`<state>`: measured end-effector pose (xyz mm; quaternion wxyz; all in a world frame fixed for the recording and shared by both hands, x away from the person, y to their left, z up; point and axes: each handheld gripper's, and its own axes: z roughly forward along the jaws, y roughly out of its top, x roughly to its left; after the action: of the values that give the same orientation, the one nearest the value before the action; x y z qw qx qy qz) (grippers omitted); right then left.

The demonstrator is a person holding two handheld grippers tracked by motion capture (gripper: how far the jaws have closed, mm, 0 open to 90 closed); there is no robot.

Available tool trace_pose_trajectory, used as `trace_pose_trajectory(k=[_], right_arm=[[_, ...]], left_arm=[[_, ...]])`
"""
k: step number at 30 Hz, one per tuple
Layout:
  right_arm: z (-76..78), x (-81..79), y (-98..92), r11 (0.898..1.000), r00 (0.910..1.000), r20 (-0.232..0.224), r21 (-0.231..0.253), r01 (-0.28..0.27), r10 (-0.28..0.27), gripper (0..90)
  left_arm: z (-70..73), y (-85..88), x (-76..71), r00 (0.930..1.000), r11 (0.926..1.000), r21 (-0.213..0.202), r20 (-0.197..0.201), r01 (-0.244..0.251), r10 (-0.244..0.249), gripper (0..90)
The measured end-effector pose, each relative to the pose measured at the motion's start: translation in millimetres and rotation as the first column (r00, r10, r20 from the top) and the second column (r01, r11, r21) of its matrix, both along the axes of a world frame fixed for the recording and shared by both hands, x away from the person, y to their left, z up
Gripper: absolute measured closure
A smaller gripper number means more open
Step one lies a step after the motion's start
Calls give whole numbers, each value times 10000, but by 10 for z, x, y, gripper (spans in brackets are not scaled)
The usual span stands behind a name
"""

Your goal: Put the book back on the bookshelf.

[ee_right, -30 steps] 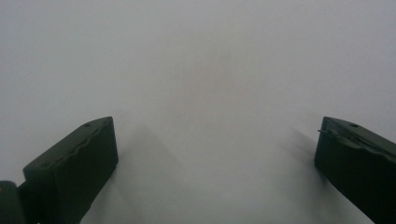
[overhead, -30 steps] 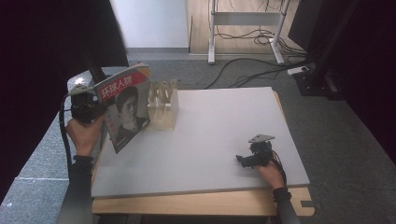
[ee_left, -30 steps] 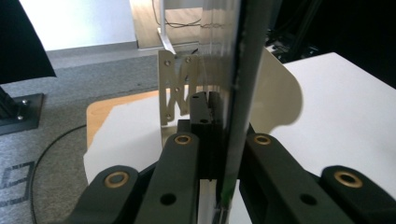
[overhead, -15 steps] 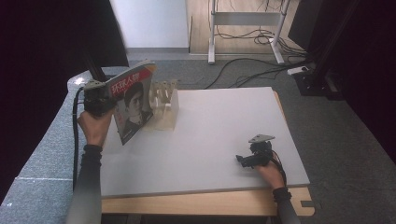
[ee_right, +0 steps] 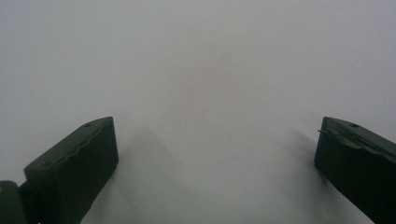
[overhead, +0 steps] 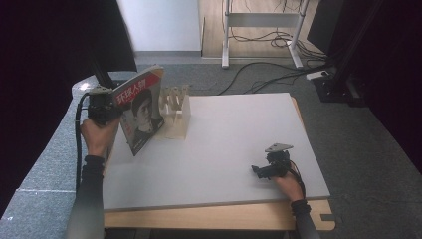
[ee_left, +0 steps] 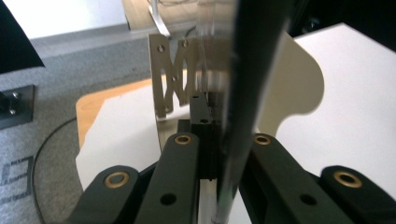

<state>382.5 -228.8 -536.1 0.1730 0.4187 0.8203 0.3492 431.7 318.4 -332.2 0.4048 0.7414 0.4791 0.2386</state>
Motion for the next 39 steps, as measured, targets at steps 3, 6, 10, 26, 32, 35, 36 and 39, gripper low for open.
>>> trace_pose_trajectory(k=[3, 6, 10, 26, 32, 35, 36, 39], right_arm=[[-1, 1, -1, 10000, 10000, 11, 0, -11, 11, 0], [0, 0, -1, 10000, 10000, -1, 5, -1, 1, 0], [0, 0, -1, 10000, 10000, -13, 0, -12, 12, 0], [2, 2, 3, 10000, 10000, -20, -13, -10, 10, 0], [3, 3, 4, 10000, 10000, -31, -9, -2, 2, 0], [4, 4, 2, 10000, 10000, -25, -28, -20, 20, 0], [4, 4, 4, 10000, 10000, -28, -14, -9, 9, 0], [5, 3, 5, 10000, 10000, -35, -13, 0, 0, 0]], left_arm=[[-48, -18, 48, 9998, 9993, -366, 168, -114, 120, 871], [-116, -36, 96, 9990, 9984, -444, 253, -352, 364, 870], [-194, -28, 114, 9975, 9981, -268, 427, -553, 564, 866], [-346, 65, 132, 9898, 9913, 72, 568, -1312, 1305, 352], [-379, 142, 56, 9968, 9940, -900, 449, -617, 659, 222], [-385, 156, -8, 9968, 9936, -961, 466, -597, 644, 153], [-384, 162, -32, 9970, 9936, -977, 480, -562, 611, 151], [-376, 187, -113, 9973, 9922, -1150, 501, -474, 534, 138]])
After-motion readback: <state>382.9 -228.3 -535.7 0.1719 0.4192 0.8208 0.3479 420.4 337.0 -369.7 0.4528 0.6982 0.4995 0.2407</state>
